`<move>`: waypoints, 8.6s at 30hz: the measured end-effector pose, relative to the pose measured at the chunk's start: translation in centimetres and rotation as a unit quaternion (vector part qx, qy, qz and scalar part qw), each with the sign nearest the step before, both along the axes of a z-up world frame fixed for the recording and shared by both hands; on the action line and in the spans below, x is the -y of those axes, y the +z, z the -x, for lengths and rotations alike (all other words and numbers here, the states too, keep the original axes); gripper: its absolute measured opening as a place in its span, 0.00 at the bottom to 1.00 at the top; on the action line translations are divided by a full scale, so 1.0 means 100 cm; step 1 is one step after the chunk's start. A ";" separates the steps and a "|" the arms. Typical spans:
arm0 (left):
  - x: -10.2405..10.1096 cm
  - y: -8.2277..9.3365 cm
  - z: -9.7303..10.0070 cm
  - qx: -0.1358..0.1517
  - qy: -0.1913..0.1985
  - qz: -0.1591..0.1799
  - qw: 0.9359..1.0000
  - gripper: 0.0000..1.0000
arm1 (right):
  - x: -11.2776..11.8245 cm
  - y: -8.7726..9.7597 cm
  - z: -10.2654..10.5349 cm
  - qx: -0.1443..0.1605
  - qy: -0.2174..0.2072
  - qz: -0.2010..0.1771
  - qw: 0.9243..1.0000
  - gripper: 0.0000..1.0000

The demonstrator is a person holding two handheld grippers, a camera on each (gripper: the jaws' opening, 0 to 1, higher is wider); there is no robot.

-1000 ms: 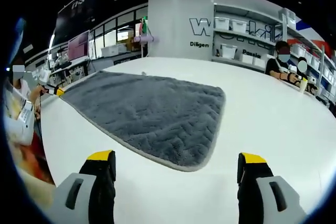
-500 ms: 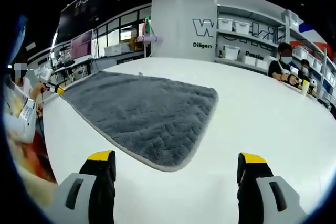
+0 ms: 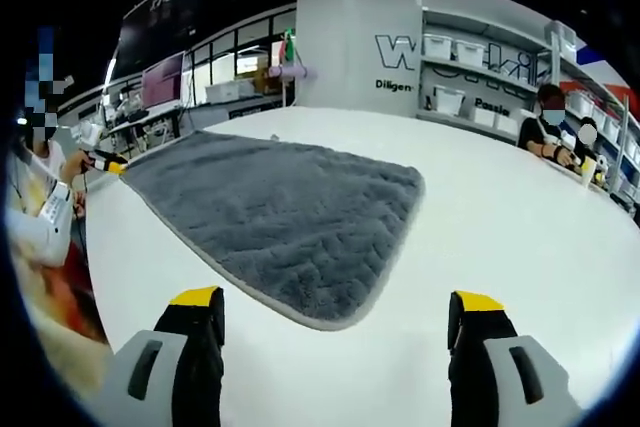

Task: Fold the towel on the table until its edges align and the towel forms a compact rectangular stack.

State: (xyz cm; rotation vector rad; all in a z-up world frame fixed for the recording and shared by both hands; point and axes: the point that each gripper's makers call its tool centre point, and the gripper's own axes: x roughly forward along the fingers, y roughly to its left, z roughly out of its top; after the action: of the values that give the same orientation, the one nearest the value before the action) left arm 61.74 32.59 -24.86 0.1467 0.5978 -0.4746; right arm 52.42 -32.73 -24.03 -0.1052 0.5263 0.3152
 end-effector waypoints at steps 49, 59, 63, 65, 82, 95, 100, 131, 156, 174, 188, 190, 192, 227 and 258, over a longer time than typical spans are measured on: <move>0.033 0.003 0.013 -0.007 -0.014 0.055 0.998 0.96 | -0.006 -0.026 -0.003 -0.052 0.067 -0.018 0.996 0.04; 0.032 0.001 0.017 -0.003 -0.026 0.042 0.999 0.92 | -0.005 -0.025 0.003 -0.057 0.065 -0.008 0.996 0.13; 0.034 0.002 0.018 0.001 -0.037 0.038 0.999 0.89 | -0.008 -0.018 0.004 -0.035 0.074 0.001 0.997 0.38; 0.037 0.004 0.019 0.004 -0.046 0.040 0.998 0.86 | -0.007 -0.014 0.006 -0.023 0.070 0.002 0.997 0.44; 0.035 0.005 0.038 -0.017 -0.093 0.032 0.995 0.52 | -0.013 0.001 0.024 0.010 0.073 -0.018 0.997 0.58; 0.026 -0.014 0.035 -0.048 -0.087 -0.003 0.995 0.45 | -0.018 -0.002 0.028 0.002 0.092 0.000 0.996 0.57; 0.024 -0.015 0.034 -0.046 -0.087 -0.008 0.995 0.43 | -0.020 -0.002 0.029 -0.001 0.104 0.007 0.995 0.57; 0.016 -0.016 0.029 -0.023 -0.086 -0.034 0.995 0.30 | -0.015 -0.027 0.024 -0.054 0.096 0.030 0.993 0.27; 0.011 -0.014 0.025 0.004 -0.088 -0.059 0.994 0.04 | -0.010 -0.037 0.020 -0.071 0.056 0.072 0.993 0.00; 0.000 -0.014 0.053 -0.026 -0.086 -0.069 0.994 0.03 | -0.011 -0.033 0.044 -0.077 0.063 0.052 0.994 0.00; -0.003 -0.009 0.067 -0.026 -0.084 -0.054 0.995 0.03 | -0.011 -0.022 0.057 -0.059 0.067 0.038 0.995 0.00; -0.002 -0.008 0.069 -0.025 -0.085 -0.054 0.995 0.03 | -0.012 -0.020 0.058 -0.055 0.065 0.040 0.996 0.00; -0.003 -0.005 0.069 -0.022 -0.084 -0.050 0.995 0.03 | -0.011 -0.017 0.057 -0.049 0.064 0.039 0.996 0.00; 0.002 0.023 0.037 0.023 -0.074 -0.036 0.996 0.03 | -0.006 0.013 0.031 0.005 0.049 0.058 0.997 0.00; 0.003 0.041 0.017 0.049 -0.069 -0.040 0.996 0.04 | -0.008 0.014 0.007 0.013 0.041 0.066 0.997 0.00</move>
State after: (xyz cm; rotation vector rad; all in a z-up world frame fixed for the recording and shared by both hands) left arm 59.99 32.27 -20.73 0.2865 0.5126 -0.5741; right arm 51.69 -31.90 -22.67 -0.2603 0.5173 0.3590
